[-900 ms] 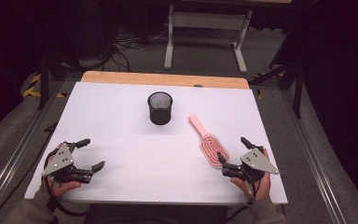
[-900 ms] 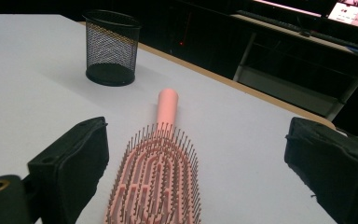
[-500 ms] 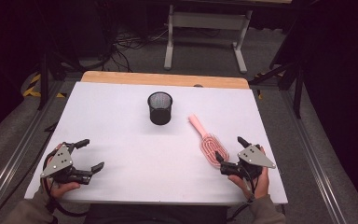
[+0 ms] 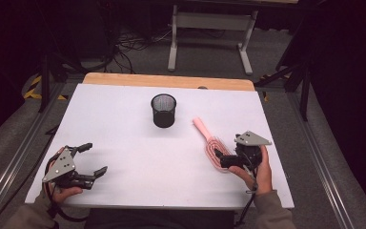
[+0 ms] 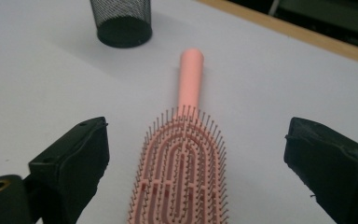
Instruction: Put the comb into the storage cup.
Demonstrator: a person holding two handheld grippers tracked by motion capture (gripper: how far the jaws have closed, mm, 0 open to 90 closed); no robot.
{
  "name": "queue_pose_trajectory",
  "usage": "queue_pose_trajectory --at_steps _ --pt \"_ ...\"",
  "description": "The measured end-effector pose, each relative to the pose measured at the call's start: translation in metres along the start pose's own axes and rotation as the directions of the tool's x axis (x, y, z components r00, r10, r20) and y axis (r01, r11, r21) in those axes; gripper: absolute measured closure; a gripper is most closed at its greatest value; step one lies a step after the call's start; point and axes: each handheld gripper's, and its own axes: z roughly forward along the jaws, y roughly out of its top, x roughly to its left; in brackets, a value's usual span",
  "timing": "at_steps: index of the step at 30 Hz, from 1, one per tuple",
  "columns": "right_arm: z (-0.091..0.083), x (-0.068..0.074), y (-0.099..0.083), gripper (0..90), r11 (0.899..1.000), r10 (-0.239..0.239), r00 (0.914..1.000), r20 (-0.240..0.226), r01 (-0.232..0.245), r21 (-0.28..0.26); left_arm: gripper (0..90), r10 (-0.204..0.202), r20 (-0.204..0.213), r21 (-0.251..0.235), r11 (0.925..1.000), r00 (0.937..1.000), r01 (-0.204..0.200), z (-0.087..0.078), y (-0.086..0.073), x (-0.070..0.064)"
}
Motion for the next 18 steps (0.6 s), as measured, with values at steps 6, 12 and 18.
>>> queue_pose_trajectory --at_steps 6,12,18 --pt "0.020 -0.007 0.016 7.2 0.990 0.066 0.9977 -0.017 -0.063 0.127 7.9 0.000 0.009 0.008 1.0000 1.0000 0.000 0.002 -0.001 -0.001" --pt "0.044 -0.001 0.026 7.0 0.968 0.048 0.9983 -0.032 -0.039 0.248 7.9 -0.001 0.014 0.008 1.0000 0.9999 0.001 0.002 -0.001 0.000" --pt "0.068 -0.003 0.044 8.9 0.943 0.048 0.9980 -0.042 -0.031 0.333 8.1 0.002 0.023 0.020 0.9998 0.9997 -0.003 0.004 -0.001 -0.001"
